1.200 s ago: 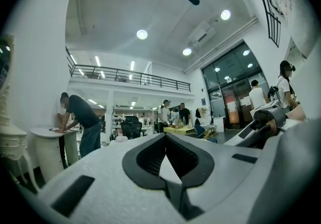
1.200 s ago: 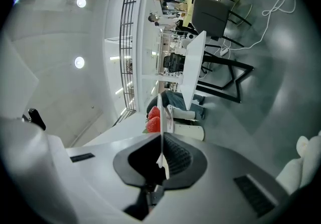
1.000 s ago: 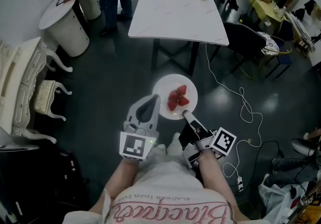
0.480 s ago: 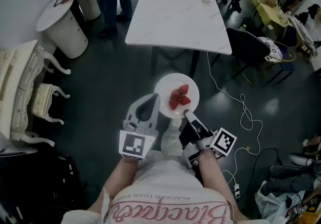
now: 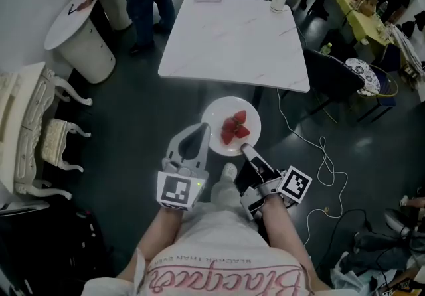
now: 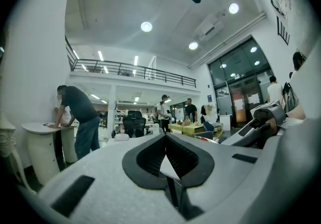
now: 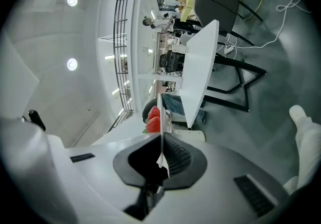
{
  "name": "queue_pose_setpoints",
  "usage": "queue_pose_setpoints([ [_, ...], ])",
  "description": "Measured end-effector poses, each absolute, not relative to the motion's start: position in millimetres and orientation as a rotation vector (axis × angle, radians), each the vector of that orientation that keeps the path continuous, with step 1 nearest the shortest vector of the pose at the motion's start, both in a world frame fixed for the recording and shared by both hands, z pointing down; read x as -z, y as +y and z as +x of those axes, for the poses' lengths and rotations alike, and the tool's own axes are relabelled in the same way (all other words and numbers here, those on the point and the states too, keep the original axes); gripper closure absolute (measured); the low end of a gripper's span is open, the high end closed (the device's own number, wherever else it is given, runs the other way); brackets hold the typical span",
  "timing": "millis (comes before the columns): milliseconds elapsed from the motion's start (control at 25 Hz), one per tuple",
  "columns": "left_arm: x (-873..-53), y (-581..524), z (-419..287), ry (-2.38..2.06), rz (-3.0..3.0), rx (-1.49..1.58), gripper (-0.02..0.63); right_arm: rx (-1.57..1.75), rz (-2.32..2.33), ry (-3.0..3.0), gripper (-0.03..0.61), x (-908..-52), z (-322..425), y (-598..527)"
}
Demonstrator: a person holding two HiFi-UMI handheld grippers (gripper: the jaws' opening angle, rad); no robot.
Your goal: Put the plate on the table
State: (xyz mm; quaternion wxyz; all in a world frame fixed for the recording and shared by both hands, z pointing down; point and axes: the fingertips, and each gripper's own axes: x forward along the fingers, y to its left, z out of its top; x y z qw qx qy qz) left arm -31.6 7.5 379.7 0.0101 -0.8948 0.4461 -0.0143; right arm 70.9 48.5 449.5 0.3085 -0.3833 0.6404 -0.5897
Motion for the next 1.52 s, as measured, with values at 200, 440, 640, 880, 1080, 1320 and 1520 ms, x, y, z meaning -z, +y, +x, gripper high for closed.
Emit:
queue_pose_setpoints([
  [200, -380.4, -42.1, -5.6, 1.416, -2.79, 0.048, 0.611, 1.58, -1.013, 1.698, 0.566, -450.5, 97.3, -1.1],
  [440, -376.8, -102.9, 20.9, 1.439, -2.762, 0.048, 0.611, 1.598, -0.999, 1.724, 0.566, -450.3, 121.8, -63.5],
  [640, -380.9, -142.5, 39.7, 1.457, -2.753, 0.061, 0.611, 1.613, -0.998, 1.736, 0.566, -453.6, 141.3, -105.5],
  [880, -385.4, -173.4, 45.9, 1.48, -2.731, 0.074, 0.611, 1.652, -0.986, 1.73, 0.566, -458.0, 151.1, -142.8],
  [1080, -385.6, -195.9, 41.3, 1.531, -2.729, 0.068, 0.611, 1.669, -0.984, 1.762, 0.566, -457.2, 152.7, -174.1],
  [1320, -392.4, -231.9, 30.8, 1.573, -2.725, 0.072, 0.611, 1.658, -0.968, 1.784, 0.566, -455.1, 149.8, -217.3],
  [1520, -389.8, -278.5, 20.1, 1.559, -2.705, 0.068, 0.611, 1.639, -0.988, 1.814, 0.565, -453.2, 141.6, -260.9],
])
